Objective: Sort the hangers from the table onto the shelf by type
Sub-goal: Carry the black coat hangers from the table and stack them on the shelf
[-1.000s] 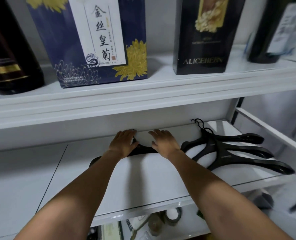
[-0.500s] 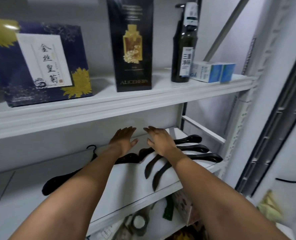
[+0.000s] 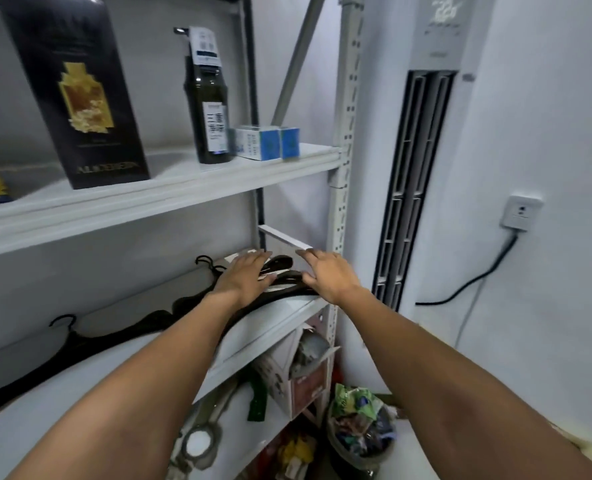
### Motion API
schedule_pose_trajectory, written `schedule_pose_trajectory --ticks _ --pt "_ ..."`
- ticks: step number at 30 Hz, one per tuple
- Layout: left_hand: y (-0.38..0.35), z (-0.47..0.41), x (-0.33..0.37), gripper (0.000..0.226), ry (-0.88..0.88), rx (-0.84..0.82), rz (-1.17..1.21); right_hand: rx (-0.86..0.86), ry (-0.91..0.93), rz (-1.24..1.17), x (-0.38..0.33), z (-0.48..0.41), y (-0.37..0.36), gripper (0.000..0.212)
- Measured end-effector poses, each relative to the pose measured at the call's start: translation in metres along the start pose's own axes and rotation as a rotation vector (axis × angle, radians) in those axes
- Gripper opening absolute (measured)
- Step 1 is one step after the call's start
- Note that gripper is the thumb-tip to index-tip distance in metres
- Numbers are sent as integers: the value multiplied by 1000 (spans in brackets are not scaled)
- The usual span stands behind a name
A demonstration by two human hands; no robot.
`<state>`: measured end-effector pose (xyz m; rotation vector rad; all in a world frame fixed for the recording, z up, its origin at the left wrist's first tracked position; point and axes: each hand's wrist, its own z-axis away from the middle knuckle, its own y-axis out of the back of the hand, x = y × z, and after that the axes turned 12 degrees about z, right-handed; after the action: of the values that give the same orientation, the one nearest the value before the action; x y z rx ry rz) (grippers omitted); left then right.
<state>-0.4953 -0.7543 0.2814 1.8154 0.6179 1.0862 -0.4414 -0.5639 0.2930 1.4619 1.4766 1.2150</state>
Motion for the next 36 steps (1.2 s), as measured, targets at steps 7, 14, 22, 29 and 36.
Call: schedule_pose_trajectory --ticks 7,14,22,29,36 --pt "-27 -10 70 61 -127 -44 -1 -33 -98 65 60 56 6 51" --pt "-62 -19 145 61 -261 -127 13 -52 -256 95 122 117 11 49" --pt "-115 -30 246 61 -460 -212 54 -102 -482 160 193 206 20 49" --pt "-176 -11 352 62 -658 -358 100 -140 -741 216 242 314 34 49" --pt "-231 31 447 61 -887 -502 154 -183 -1004 263 262 427 50 49"
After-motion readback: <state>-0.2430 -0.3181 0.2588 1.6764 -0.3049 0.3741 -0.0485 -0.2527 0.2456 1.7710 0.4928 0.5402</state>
